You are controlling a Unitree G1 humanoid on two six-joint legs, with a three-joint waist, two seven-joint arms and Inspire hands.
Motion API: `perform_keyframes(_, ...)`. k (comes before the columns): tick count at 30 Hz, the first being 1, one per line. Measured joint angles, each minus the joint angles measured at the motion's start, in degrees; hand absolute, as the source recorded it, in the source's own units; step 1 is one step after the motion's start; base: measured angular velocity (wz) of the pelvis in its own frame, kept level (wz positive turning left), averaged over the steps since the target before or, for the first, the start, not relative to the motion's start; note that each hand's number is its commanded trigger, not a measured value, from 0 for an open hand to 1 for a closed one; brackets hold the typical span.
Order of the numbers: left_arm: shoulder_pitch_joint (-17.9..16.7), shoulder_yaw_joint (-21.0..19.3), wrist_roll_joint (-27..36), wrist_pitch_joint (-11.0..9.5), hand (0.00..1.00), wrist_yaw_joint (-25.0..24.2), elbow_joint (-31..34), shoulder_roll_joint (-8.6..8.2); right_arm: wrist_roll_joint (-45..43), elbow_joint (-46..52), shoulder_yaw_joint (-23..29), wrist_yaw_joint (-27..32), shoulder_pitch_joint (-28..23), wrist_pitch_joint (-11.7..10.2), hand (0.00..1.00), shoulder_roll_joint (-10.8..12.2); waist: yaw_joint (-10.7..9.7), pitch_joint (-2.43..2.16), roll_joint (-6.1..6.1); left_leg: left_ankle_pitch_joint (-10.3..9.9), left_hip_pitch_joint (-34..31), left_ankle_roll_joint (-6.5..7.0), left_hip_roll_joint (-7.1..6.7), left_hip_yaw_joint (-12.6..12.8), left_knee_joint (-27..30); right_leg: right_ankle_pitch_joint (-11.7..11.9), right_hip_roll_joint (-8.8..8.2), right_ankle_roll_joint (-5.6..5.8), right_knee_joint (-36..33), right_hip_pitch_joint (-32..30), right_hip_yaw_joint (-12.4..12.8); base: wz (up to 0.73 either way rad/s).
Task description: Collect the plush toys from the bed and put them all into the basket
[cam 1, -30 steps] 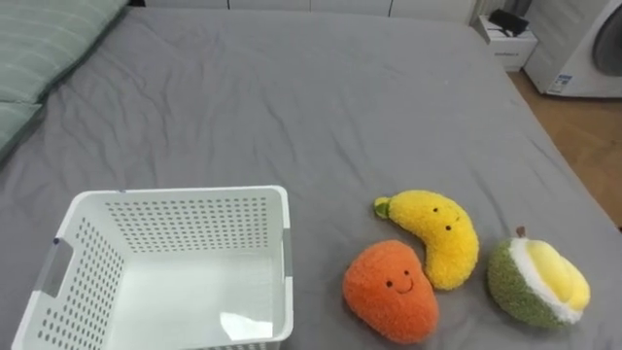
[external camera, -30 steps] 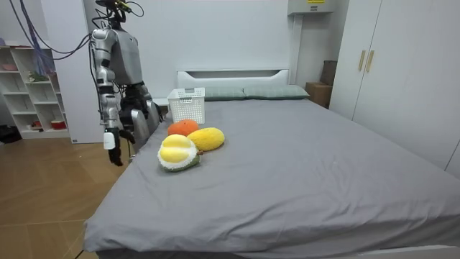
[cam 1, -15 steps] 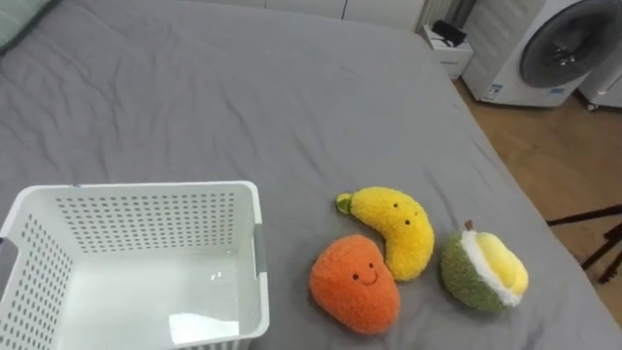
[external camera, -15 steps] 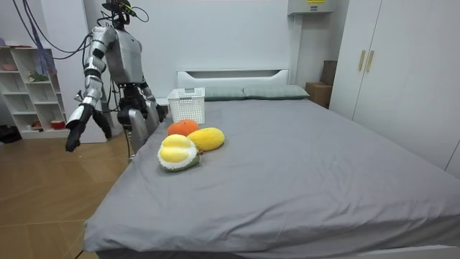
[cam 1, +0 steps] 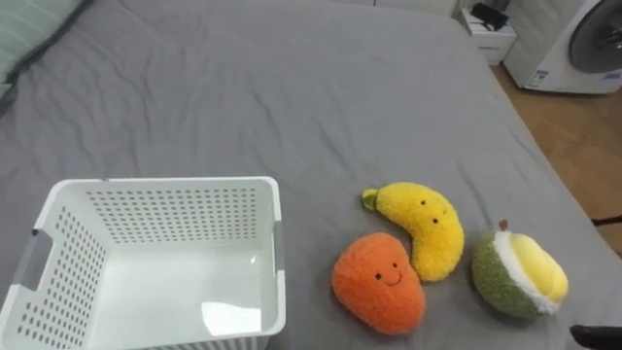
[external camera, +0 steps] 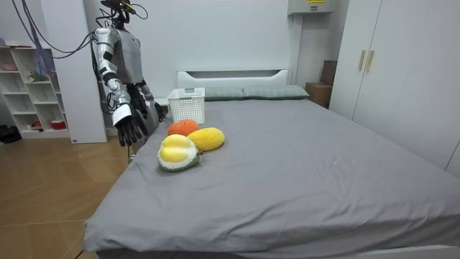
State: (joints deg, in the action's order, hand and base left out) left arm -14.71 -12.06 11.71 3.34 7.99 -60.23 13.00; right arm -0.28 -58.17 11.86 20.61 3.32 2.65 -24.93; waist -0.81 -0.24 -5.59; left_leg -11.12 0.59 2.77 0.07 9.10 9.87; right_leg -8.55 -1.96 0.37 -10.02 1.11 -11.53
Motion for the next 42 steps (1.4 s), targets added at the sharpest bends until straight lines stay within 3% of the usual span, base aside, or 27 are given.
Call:
perform_keyframes(4, 1.12, 2.29, -0.01, 0.12, 0.0, -0.16, -0.04, 0.04, 0.08, -5.18, -3.92, -0.16, 1.37, 0.1, 0.0, 0.04, 1.19, -0.08, 0.2, 0.03, -1.89, -0.03, 0.04, -0.54, 0.85, 0.07, 0.03, -0.12, 0.03, -1.38, -0.4, 0.08)
perform_keyframes(8, 2.75, 4.15, 1.25, 0.26, 0.0, -0.93, -0.16, 0.03, 1.36, -9.96, -5.1, -0.86, 3.02, 0.73, 0.0, 0.2, 2.45, 0.23, 0.67, 0.04, -3.37, -0.03, -0.02, -1.16, 1.09, 0.07, -0.05, -0.12, 0.04, -2.46, -1.07, 0.09)
perform_keyframes(19, 5.54, 8.09, 5.06, 1.36, 0.0, -1.25, -0.2, 0.81, 1.05, -18.16, -8.66, -3.35, 6.63, 2.43, 0.0, 0.19, 2.75, 0.5, 1.61, 0.1, -8.7, -0.11, 0.03, -1.9, 2.27, 0.18, -0.2, -0.29, 0.08, -7.1, -2.69, 0.04)
perform_keyframes(23, 8.79, 10.15, 6.83, 1.39, 0.0, -1.27, -1.5, 1.28, -0.11, -18.2, -10.07, -2.74, 9.07, 2.41, 0.0, 0.19, 2.78, 0.69, 1.89, 0.15, -10.34, -0.07, -0.03, -1.85, 2.84, 0.17, -0.33, -0.29, -0.46, -8.85, -2.56, -0.01)
perform_keyframes(29, 11.47, 11.16, 6.78, 1.27, 0.0, -1.26, -3.41, 1.26, -2.72, -17.65, -9.91, 3.01, 12.81, 1.21, 0.0, 0.16, 2.93, 0.74, 2.02, 0.25, -13.1, -0.03, 0.0, -2.11, 4.0, 0.22, -0.5, -0.36, -1.14, -11.3, -2.92, 0.02)
perform_keyframes(34, 13.38, 12.53, 6.83, 1.36, 0.0, -1.12, -3.22, 1.26, -6.86, -17.17, -8.64, 9.81, 17.69, -0.33, 0.0, -0.22, 2.7, 1.25, 2.96, 0.51, -16.28, 0.17, 0.03, -2.26, 5.01, 0.38, -0.67, -0.63, -2.01, -14.3, -3.16, 0.02)
perform_keyframes(39, 14.29, 16.79, 6.92, 1.29, 0.0, -0.77, -3.56, 1.56, -6.87, -17.33, -10.13, 13.65, 21.21, -2.28, 0.0, -2.04, 3.44, 1.55, 3.38, 0.95, -17.55, 0.26, 0.08, -1.24, 4.89, 0.39, -0.9, -0.63, -3.57, -16.64, -2.49, -0.06)
perform_keyframes(42, 14.78, 16.77, 8.15, 1.13, 0.0, -0.77, -3.74, 1.56, -7.49, -17.31, -10.03, 14.9, 21.57, -2.54, 0.0, -3.12, 3.84, 1.57, 3.35, 1.04, -18.26, 0.32, 0.06, -0.98, 4.91, 0.39, -1.1, -0.64, -3.94, -17.66, -2.36, -0.03)
